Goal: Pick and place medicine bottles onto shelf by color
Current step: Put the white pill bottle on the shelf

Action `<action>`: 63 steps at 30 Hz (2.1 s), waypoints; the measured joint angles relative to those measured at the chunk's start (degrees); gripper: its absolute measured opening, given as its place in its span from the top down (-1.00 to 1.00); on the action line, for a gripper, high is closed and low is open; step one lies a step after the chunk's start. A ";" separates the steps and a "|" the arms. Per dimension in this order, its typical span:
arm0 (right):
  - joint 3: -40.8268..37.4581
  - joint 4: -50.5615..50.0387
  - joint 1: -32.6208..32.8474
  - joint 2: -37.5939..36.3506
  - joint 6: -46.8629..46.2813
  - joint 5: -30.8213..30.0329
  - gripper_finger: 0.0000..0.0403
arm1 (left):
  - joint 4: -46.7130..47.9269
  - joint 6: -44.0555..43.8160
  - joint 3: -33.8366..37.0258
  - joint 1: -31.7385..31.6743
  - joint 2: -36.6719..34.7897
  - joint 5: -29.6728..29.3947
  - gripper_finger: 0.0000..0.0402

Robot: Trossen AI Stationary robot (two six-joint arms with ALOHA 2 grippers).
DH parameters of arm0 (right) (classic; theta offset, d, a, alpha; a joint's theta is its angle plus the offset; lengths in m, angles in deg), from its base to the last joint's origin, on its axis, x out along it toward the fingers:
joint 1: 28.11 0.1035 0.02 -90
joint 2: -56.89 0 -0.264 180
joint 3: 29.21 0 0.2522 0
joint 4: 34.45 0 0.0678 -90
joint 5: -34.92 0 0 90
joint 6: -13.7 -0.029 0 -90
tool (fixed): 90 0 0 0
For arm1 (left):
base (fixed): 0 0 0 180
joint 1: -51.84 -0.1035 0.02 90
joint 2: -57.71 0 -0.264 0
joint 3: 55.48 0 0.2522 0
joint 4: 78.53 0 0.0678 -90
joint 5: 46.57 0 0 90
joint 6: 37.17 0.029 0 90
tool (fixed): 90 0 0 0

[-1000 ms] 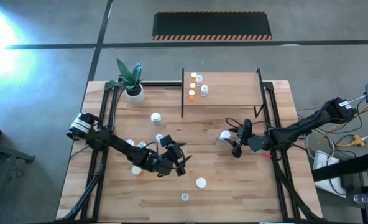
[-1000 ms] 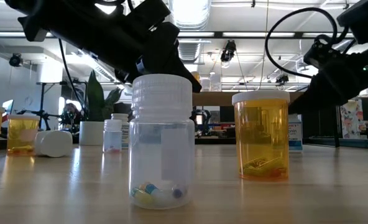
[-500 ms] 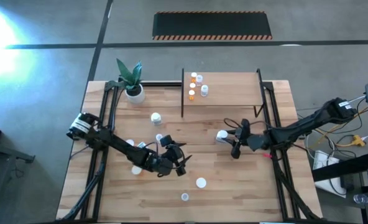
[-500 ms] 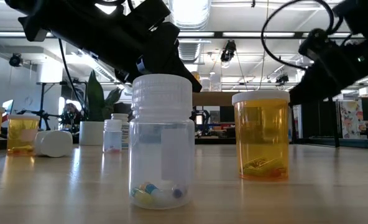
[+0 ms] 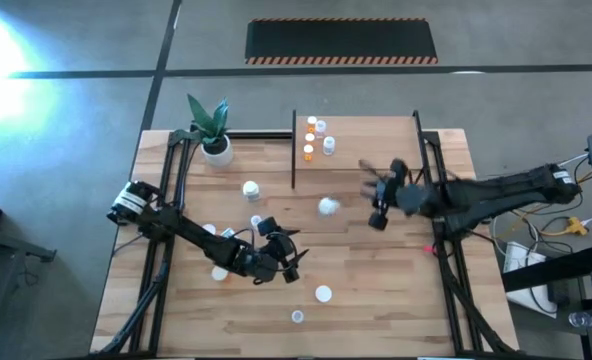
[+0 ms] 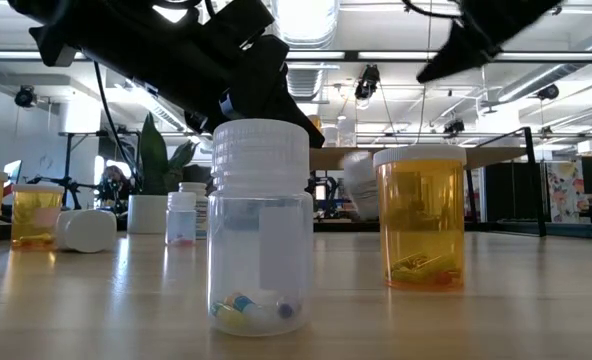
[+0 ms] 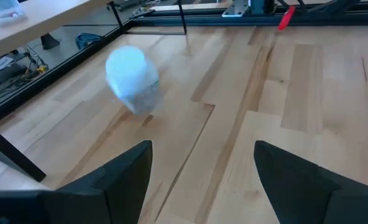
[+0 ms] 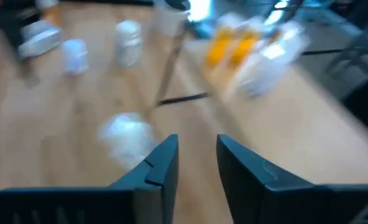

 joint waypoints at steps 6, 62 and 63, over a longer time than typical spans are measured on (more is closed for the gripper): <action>5.45 -1.43 -9.67 0.18 7.95 12.24 0.75 | -0.01 0.00 0.02 0.00 0.00 0.00 -0.32; -19.60 18.24 31.93 5.00 -23.99 6.75 0.71 | 9.02 1.40 -8.07 -22.65 4.12 43.81 0.98; -19.60 18.15 31.95 5.09 -23.38 6.77 0.71 | 4.83 1.66 -8.95 -22.09 5.17 46.71 0.98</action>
